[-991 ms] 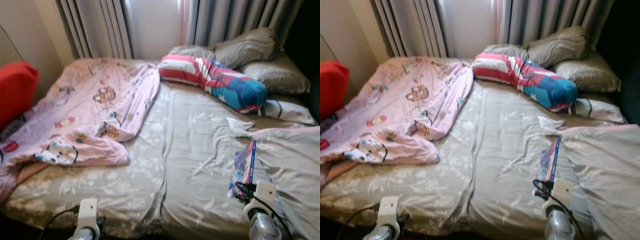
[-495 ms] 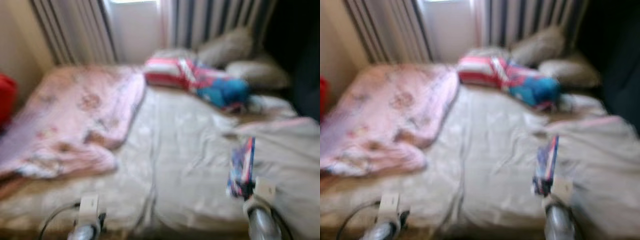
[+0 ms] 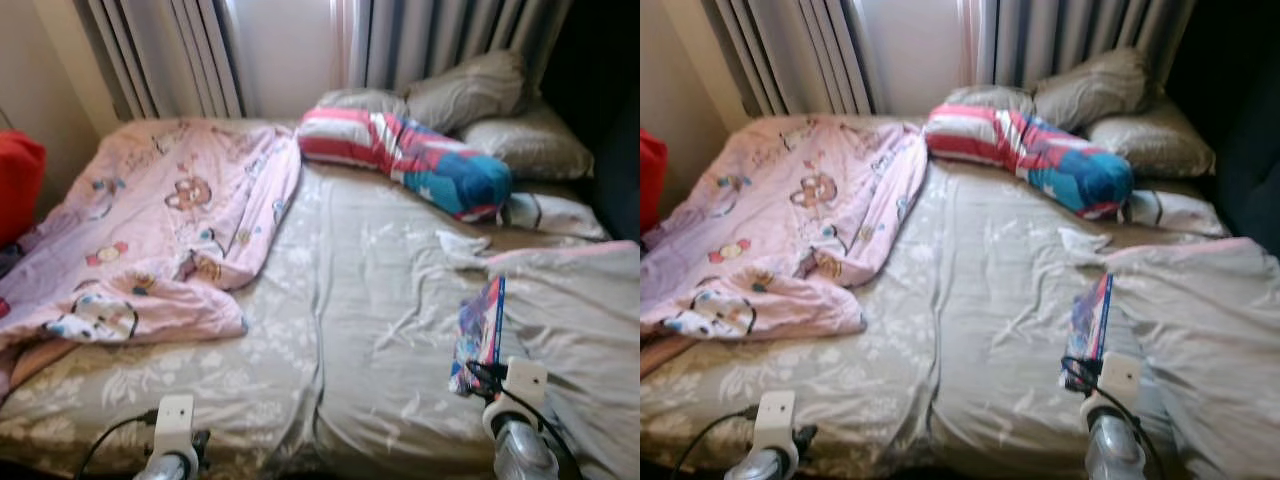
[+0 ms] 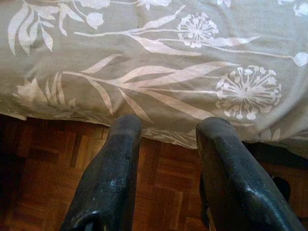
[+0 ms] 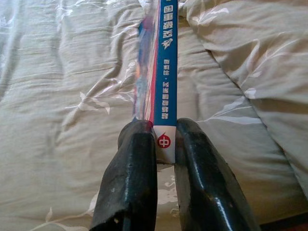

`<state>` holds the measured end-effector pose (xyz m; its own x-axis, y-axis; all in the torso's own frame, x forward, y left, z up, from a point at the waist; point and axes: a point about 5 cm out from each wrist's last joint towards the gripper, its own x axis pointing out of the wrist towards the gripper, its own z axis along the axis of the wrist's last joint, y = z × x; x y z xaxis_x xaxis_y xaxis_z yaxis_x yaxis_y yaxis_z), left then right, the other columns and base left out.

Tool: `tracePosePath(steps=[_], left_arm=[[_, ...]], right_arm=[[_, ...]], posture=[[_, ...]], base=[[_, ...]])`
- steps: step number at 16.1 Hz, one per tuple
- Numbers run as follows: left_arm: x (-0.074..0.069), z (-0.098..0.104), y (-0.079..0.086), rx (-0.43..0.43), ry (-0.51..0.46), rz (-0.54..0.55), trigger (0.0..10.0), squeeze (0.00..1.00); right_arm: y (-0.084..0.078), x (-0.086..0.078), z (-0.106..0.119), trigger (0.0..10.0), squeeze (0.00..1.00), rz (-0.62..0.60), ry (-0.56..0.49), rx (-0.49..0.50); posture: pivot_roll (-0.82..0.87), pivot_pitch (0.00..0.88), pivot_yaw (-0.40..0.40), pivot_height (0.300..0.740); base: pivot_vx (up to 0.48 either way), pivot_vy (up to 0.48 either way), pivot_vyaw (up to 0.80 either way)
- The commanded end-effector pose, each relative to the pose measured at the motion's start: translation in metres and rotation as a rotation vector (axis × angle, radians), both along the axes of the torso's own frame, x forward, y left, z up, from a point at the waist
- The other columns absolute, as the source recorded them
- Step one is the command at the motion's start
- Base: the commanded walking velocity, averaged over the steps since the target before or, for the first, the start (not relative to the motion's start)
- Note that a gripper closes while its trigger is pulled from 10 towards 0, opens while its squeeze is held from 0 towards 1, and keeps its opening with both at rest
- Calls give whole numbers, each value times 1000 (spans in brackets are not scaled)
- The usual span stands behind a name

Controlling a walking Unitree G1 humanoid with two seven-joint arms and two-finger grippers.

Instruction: Clean up the room

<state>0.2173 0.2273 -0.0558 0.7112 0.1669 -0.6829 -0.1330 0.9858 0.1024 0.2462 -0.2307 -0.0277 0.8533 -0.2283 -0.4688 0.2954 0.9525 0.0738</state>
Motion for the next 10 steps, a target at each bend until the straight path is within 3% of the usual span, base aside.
tracePosePath(steps=[1, 10], left_arm=[[-1, -1, 2, 9, 11, 0, 10000, 0], [-1, -1, 2, 10, 12, -1, 10000, 0]], right_arm=[[-3, 7, 8, 10000, 0, 1, -43, -17], [-3, 7, 7, 10000, 0, 1, -41, -17]], posture=[[81, 18, 2, 740], [82, 20, 2, 740]], base=[[0, -244, 0], [0, -251, 0]])
